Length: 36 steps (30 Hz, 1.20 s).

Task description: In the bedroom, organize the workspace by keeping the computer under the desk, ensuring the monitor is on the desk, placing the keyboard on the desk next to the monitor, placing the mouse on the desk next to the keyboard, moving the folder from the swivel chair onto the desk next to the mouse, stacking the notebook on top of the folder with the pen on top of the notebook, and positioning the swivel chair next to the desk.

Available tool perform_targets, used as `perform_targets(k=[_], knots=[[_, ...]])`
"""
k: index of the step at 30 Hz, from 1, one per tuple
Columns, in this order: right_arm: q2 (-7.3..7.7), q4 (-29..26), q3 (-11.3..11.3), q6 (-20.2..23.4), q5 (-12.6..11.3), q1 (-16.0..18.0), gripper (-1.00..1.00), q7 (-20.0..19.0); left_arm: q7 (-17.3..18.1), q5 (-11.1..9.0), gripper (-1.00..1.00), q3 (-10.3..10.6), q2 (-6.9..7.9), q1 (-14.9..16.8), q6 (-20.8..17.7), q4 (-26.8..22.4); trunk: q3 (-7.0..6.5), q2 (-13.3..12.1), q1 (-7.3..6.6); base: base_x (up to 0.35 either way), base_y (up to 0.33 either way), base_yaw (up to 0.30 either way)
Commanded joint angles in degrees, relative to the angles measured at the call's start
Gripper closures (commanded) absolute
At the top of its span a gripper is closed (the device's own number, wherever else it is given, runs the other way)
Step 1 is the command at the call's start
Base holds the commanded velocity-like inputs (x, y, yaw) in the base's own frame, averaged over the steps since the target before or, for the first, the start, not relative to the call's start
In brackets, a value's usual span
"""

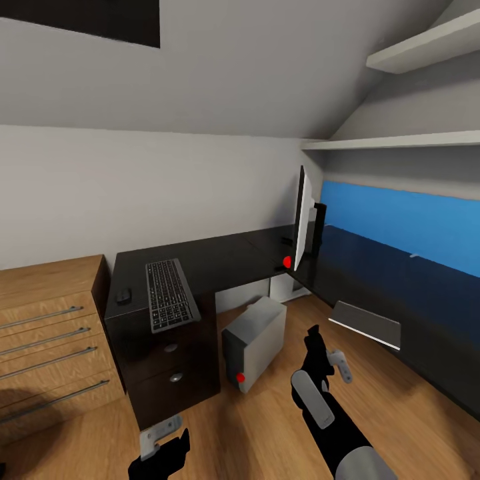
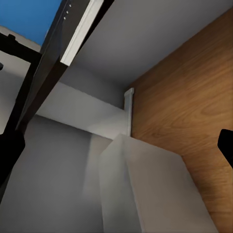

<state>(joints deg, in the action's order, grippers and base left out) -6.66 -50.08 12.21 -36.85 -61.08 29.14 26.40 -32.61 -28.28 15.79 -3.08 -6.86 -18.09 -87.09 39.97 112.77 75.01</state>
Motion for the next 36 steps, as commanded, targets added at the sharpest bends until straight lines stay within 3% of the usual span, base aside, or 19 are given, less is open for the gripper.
perform_targets(k=[1,26,36], knots=[[0.04,-0.06,0.13,-0.21,-0.21,0.04,-1.0,0.21,-0.35,-0.37,-1.0,0.03,0.0,0.01,-0.14,-0.1,0.05,0.02,0.0,0.0,0.0,0.0],[0.06,-3.13,0.03,-0.06,-0.79,0.04,-1.0,0.32,-0.4,-0.37,-1.0,0.03,-0.03,0.01,-0.12,-0.03,0.05,0.02,0.0,0.0,0.0,0.0],[0.15,-4.81,-0.15,0.02,-6.36,-0.19,-1.0,0.26,-0.44,-0.37,-1.0,0.03,-0.08,0.01,-0.15,-0.01,0.05,0.02,0.0,0.0,0.0,0.0]])
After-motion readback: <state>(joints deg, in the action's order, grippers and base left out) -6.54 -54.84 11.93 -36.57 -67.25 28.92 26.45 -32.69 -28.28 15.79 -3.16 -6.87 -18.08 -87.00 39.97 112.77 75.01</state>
